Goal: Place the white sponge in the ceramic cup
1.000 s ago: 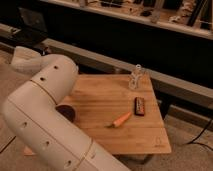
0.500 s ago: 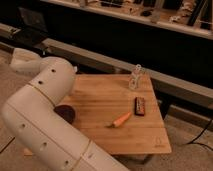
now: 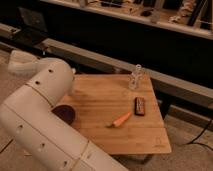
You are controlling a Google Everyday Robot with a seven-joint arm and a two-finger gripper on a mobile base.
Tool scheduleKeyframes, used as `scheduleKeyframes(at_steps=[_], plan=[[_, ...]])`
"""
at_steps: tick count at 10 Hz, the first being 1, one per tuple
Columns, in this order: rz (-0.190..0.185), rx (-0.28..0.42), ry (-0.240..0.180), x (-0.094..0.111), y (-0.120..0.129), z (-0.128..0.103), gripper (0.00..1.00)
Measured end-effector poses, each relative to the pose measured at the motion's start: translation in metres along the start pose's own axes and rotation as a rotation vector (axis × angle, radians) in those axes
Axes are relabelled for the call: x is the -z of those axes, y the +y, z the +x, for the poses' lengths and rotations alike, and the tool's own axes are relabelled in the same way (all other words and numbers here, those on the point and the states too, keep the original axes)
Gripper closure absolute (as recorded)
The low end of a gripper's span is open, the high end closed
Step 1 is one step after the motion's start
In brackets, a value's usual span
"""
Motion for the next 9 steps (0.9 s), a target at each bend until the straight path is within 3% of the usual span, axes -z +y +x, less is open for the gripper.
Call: scheduleKeyframes(at_steps=[3,9], plan=[[0.000,0.000,0.000,0.0001,0.0000,-0.0001,0.97],[0.000,0.000,0.000,0.0003,0.0000,-0.0004,0.36]])
